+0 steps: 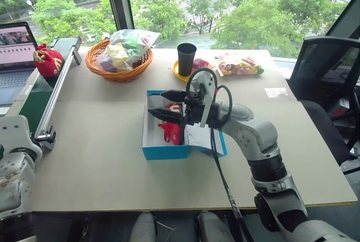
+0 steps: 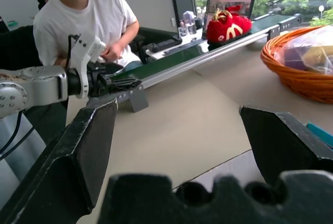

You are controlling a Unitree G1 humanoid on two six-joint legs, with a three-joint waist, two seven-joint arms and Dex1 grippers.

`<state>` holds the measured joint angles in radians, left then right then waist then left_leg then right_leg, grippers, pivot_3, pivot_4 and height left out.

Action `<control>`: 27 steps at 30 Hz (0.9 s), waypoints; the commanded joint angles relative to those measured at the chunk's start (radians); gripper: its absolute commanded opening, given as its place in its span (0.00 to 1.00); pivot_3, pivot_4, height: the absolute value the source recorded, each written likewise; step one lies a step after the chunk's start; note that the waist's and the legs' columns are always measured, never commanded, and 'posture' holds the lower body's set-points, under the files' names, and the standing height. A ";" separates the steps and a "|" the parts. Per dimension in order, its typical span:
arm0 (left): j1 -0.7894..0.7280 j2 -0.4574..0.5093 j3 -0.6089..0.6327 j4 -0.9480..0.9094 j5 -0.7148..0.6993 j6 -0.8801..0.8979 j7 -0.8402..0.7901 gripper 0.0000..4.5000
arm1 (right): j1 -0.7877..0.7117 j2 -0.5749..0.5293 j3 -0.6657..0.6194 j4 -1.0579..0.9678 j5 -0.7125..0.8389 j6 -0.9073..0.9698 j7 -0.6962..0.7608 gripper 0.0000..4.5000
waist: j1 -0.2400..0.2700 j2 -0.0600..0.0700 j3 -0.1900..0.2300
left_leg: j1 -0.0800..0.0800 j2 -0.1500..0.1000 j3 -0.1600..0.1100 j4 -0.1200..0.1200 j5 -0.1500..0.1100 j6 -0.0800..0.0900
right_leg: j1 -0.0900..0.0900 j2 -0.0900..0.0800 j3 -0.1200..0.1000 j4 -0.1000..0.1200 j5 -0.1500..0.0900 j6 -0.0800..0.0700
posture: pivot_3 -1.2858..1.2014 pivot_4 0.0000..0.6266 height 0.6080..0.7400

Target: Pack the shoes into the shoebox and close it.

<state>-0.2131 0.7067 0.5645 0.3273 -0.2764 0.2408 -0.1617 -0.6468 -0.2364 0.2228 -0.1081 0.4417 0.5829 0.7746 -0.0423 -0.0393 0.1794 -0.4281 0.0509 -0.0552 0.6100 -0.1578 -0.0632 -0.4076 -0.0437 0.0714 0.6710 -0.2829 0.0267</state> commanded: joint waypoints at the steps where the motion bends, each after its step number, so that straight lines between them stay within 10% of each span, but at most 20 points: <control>1: -0.045 0.027 0.010 0.107 0.012 -0.106 -0.042 1.00 | 0.002 -0.002 -0.014 -0.041 -0.002 -0.033 0.005 0.99 | 0.000 0.000 0.000 | 0.000 0.000 0.000 0.000 0.000 0.000 | 0.000 0.000 0.000 0.000 0.000 0.000 | 0.52 0.24 0.96; 27: -0.223 0.065 -0.001 0.563 0.020 -0.360 -0.056 1.00 | -0.011 -0.050 -0.033 -0.078 0.008 0.048 -0.017 0.99 | -0.001 -0.001 -0.001 | 0.001 0.000 0.000 0.000 0.000 0.000 | 0.001 0.000 -0.001 0.002 0.000 0.000 | 0.52 0.24 0.96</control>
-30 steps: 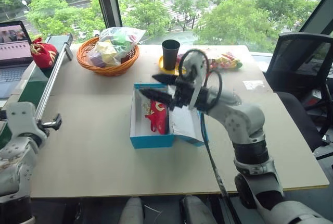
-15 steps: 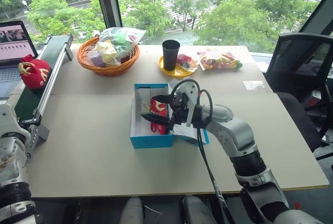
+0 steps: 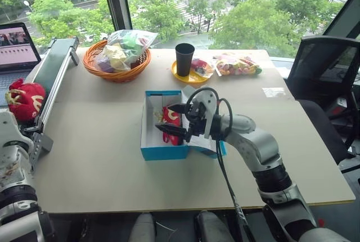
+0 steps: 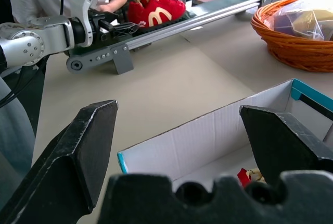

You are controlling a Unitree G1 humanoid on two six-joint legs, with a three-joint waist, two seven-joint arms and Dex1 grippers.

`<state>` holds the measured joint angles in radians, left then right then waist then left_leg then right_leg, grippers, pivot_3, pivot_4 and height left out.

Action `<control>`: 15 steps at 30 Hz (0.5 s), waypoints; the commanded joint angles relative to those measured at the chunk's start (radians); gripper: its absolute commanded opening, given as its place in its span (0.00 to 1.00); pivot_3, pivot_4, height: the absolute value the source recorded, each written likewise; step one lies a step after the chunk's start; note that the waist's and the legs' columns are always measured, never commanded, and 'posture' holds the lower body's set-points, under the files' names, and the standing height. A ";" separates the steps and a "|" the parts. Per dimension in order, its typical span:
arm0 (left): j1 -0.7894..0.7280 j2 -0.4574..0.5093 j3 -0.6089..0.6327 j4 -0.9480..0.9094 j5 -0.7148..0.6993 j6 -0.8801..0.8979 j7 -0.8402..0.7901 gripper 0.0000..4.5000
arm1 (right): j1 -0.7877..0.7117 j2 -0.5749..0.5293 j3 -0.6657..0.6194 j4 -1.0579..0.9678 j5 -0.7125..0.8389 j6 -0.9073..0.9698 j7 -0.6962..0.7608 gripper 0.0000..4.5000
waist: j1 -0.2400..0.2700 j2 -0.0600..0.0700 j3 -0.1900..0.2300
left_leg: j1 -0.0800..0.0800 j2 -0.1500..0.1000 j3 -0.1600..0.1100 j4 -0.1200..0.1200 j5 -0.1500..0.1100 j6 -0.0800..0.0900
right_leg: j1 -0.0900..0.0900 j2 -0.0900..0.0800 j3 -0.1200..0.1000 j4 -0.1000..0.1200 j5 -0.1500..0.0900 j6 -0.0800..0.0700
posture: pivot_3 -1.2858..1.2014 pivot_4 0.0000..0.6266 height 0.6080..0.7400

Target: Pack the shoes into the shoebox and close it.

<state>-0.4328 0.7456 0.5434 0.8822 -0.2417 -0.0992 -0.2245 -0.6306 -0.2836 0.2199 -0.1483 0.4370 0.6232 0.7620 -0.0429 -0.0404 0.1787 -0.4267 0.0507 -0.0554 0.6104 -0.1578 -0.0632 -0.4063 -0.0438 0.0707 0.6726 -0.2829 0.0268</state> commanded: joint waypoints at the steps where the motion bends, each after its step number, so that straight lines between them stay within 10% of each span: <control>1: -0.004 0.024 0.022 0.015 -0.020 -0.013 0.004 1.00 | -0.030 -0.001 -0.034 -0.036 0.014 0.011 -0.010 0.99 | 0.000 0.000 0.000 | 0.000 0.000 0.000 0.000 0.000 0.000 | 0.000 0.000 0.000 0.000 0.000 0.000 | 0.52 0.24 0.96; 9: -0.002 -0.072 0.000 -0.203 -0.092 0.066 -0.022 0.57 | -0.048 0.029 -0.090 -0.043 0.077 0.080 -0.051 1.00 | 0.015 0.000 0.000 | 0.002 0.000 0.000 0.000 0.000 0.000 | 0.002 0.000 0.000 0.001 0.000 0.000 | 0.52 0.24 0.96; 15: -0.074 -0.275 -0.205 -0.797 -0.248 0.345 -0.056 0.57 | -0.143 0.193 -0.408 0.032 0.497 0.376 -0.275 1.00 | 0.041 -0.002 0.000 | -0.005 0.000 -0.003 0.005 0.001 -0.001 | 0.001 0.000 -0.002 0.002 0.000 0.000 | 0.52 0.24 0.96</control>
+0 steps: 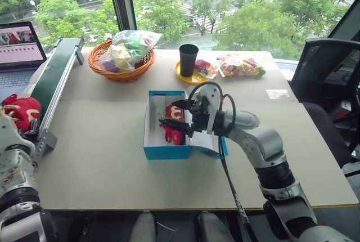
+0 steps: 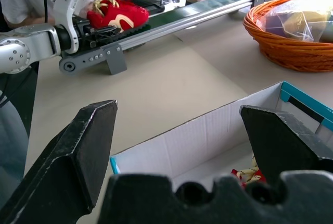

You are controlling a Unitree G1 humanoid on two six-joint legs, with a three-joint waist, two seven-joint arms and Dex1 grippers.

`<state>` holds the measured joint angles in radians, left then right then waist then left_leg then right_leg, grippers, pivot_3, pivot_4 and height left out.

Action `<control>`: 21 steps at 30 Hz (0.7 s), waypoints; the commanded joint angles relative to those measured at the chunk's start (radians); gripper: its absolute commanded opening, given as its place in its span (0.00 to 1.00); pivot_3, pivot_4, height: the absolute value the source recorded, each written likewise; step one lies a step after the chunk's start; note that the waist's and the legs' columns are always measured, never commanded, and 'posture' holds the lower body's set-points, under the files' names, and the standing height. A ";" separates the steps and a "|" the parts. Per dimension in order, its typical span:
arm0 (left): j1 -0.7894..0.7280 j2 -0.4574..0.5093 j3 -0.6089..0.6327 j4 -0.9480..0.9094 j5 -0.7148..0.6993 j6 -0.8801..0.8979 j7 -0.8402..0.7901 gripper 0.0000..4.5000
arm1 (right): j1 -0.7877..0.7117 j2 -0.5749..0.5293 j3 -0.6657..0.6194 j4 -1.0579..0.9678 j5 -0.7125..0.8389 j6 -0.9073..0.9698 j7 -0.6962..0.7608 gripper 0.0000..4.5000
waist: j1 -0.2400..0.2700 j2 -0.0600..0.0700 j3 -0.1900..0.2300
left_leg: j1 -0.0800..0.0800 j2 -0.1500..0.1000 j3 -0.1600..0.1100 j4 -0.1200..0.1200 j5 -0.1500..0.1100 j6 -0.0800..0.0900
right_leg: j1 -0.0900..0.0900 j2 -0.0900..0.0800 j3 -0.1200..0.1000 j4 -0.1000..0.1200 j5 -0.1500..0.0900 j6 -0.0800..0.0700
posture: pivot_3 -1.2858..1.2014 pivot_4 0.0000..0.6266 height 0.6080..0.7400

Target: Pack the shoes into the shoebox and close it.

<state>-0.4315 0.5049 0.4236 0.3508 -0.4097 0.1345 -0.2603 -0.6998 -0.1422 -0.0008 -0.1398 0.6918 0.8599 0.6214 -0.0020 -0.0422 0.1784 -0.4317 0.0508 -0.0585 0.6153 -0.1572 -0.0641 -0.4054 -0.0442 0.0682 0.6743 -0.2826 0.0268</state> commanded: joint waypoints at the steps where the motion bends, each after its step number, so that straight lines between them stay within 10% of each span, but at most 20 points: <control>1: -0.097 -0.059 -0.142 -0.328 -0.084 0.154 -0.030 0.57 | -0.084 0.063 -0.231 0.057 0.309 0.203 -0.178 1.00 | -0.003 -0.001 -0.001 | 0.000 0.000 0.000 0.001 0.000 0.000 | 0.000 0.000 0.000 0.000 0.000 0.000 | 0.52 0.24 0.96; 21: -0.191 -0.219 -0.393 -0.694 -0.273 0.541 -0.118 0.57 | 0.066 0.084 -0.470 0.089 0.699 0.222 -0.593 1.00 | -0.064 0.002 0.001 | 0.001 -0.001 0.002 -0.001 0.000 0.002 | 0.000 0.001 0.003 -0.001 0.000 0.001 | 0.52 0.24 0.96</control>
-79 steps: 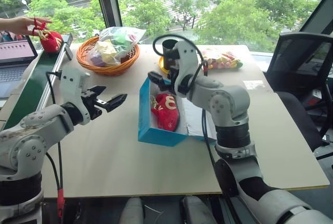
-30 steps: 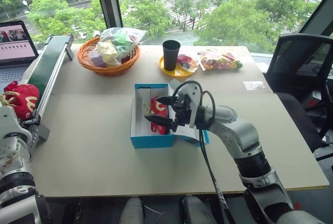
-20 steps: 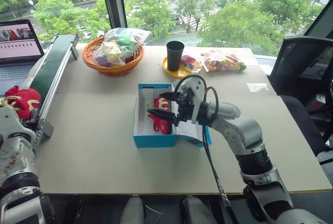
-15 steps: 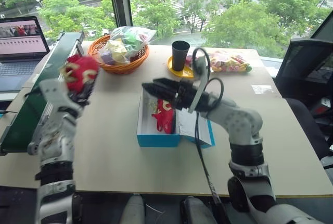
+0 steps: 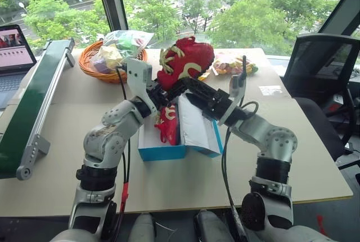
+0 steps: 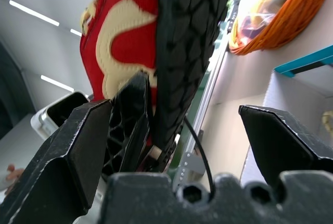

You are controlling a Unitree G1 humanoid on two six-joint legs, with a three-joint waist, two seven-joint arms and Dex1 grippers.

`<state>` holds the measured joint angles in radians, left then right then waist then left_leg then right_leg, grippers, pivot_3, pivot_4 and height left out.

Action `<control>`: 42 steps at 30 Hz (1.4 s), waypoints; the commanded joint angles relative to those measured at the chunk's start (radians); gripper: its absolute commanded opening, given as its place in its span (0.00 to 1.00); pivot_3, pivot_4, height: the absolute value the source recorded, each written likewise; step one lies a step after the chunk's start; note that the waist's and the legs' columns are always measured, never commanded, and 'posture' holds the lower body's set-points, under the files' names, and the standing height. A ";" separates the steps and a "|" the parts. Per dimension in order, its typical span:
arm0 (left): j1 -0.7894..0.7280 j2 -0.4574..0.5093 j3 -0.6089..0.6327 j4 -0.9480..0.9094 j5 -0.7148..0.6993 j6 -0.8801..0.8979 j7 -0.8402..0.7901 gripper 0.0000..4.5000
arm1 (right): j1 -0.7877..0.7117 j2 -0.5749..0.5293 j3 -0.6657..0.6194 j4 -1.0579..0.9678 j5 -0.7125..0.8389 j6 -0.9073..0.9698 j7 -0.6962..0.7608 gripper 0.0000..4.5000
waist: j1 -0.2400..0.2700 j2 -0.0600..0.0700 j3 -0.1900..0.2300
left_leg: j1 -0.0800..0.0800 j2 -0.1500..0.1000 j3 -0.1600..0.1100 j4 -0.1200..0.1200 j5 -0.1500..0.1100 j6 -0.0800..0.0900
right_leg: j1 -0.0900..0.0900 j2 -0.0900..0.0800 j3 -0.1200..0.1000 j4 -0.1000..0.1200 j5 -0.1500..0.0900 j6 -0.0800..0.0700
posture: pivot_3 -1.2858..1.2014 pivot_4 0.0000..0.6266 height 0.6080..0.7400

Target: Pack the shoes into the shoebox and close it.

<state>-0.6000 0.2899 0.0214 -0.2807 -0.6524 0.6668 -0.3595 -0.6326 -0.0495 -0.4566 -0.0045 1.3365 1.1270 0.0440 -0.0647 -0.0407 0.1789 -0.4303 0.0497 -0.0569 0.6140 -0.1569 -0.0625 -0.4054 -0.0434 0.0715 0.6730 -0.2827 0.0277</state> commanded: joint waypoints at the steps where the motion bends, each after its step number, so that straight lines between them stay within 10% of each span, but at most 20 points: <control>1: -0.017 -0.004 0.003 -0.066 -0.031 0.015 -0.022 0.57 | -0.007 -0.009 -0.020 -0.045 0.068 -0.063 -0.022 1.00 | -0.002 0.000 0.000 | 0.000 0.000 0.000 0.000 0.000 0.000 | 0.000 0.000 0.000 0.000 0.000 0.000 | 0.52 0.24 0.96; 8: 0.016 -0.021 -0.018 -0.105 -0.050 0.056 -0.019 0.57 | -0.060 -0.034 -0.005 -0.009 0.078 -0.137 -0.037 1.00 | -0.001 0.000 0.000 | 0.000 0.000 0.000 0.000 0.000 0.000 | 0.000 0.000 0.000 0.000 0.000 0.000 | 0.52 0.24 0.96; 18: 0.062 0.000 -0.005 -0.158 -0.107 0.155 -0.022 0.57 | -0.091 -0.039 0.042 0.012 0.054 -0.185 -0.071 0.27 | 0.001 0.001 0.001 | 0.000 0.000 0.000 0.000 0.000 0.000 | 0.000 0.000 0.000 -0.001 0.000 0.000 | 0.52 0.24 0.96; 21: 0.061 -0.019 0.035 -0.151 -0.131 0.163 0.002 0.91 | -0.100 -0.041 0.061 0.007 0.051 -0.184 -0.077 0.09 | 0.006 0.001 0.001 | 0.000 0.000 0.000 0.000 0.000 0.000 | 0.000 0.000 0.000 -0.001 0.000 0.000 | 0.52 0.24 0.96; 32: 0.158 0.328 0.169 -0.107 -0.048 0.164 -0.116 1.00 | -0.287 -0.192 0.320 -0.038 -0.228 0.035 -0.297 0.07 | -0.002 0.003 0.002 | 0.000 0.000 0.001 -0.001 0.000 0.000 | -0.002 0.000 0.001 0.000 0.000 0.000 | 0.52 0.24 0.96; 42: 0.354 0.572 0.291 -0.142 0.007 0.154 -0.240 1.00 | -0.344 -0.114 0.440 0.110 -0.324 0.109 -0.096 0.07 | 0.008 0.004 0.003 | -0.001 0.001 0.001 -0.004 0.000 0.000 | -0.002 0.000 0.000 -0.004 0.000 0.000 | 0.52 0.24 0.96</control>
<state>-0.2461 0.8430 0.2660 -0.3653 -0.6308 0.8321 -0.5806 -0.9635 -0.1633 -0.0099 0.1097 1.0339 1.2449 -0.0934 -0.0569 -0.0365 0.1815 -0.4315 0.0503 -0.0560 0.6106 -0.1569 -0.0624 -0.4079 -0.0436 0.0716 0.6695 -0.2830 0.0273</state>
